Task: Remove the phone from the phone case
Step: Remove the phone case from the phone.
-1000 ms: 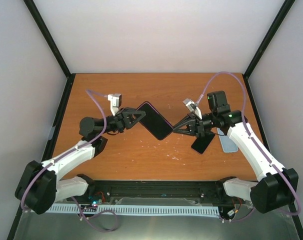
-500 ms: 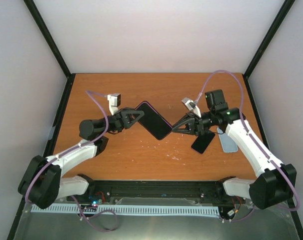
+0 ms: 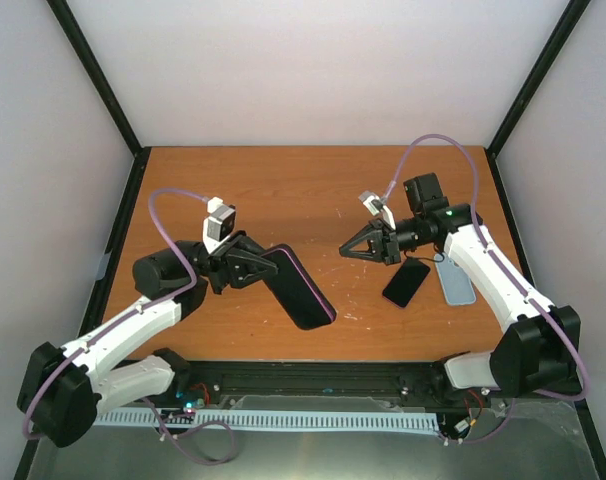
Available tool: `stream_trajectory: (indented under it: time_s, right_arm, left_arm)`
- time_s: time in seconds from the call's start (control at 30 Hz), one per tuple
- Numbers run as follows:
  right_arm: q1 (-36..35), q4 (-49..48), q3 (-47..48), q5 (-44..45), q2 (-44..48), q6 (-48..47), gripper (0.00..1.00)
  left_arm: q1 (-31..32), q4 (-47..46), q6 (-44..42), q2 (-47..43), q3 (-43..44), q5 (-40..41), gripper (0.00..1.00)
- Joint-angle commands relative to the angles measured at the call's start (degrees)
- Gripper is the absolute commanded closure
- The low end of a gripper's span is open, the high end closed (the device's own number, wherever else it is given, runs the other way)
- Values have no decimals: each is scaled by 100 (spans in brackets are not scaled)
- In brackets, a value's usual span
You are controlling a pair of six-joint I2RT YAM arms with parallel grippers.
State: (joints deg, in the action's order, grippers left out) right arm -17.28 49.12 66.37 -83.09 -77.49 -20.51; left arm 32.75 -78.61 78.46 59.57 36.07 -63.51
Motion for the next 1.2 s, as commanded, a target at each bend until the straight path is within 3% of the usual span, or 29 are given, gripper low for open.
stream_trajectory:
  time_s: [0.0,0.07,0.17,0.23,0.33,0.6,0.77,1.0,1.17]
  right_arm:
    - [6,292,210,220,197,-373,94]
    - [10,609,281,95,427,-705,84]
    - [-47,876,362,-47,888,-886,58]
    - [-100,783,347,68,1198,-767,50]
    - [-236,591,230,420,1448,-475,49]
    - [-923,1013,374,639,1168,-844,48]
    - [-970,965,451,478,1043,-769,47]
    - [-966,1888,707,183,1013,-1707,46]
    - [-970,1828,647,98,1175,-1631,44]
  left_arm:
    - [2,384,-396,-161,228,39,100]
    - [0,847,-693,-264,286,136,100]
    - [-6,2168,-1489,-470,479,394,100]
    - [-6,2780,-1821,-581,549,642,100]
    - [-7,2975,-1999,-555,598,695,100]
    - [-6,2719,-1880,-366,579,716,100]
    - [-6,2718,-1891,-372,570,715,100]
    - [-6,2862,-2015,-427,568,704,100]
    - [-6,2897,-2058,-441,565,684,100]
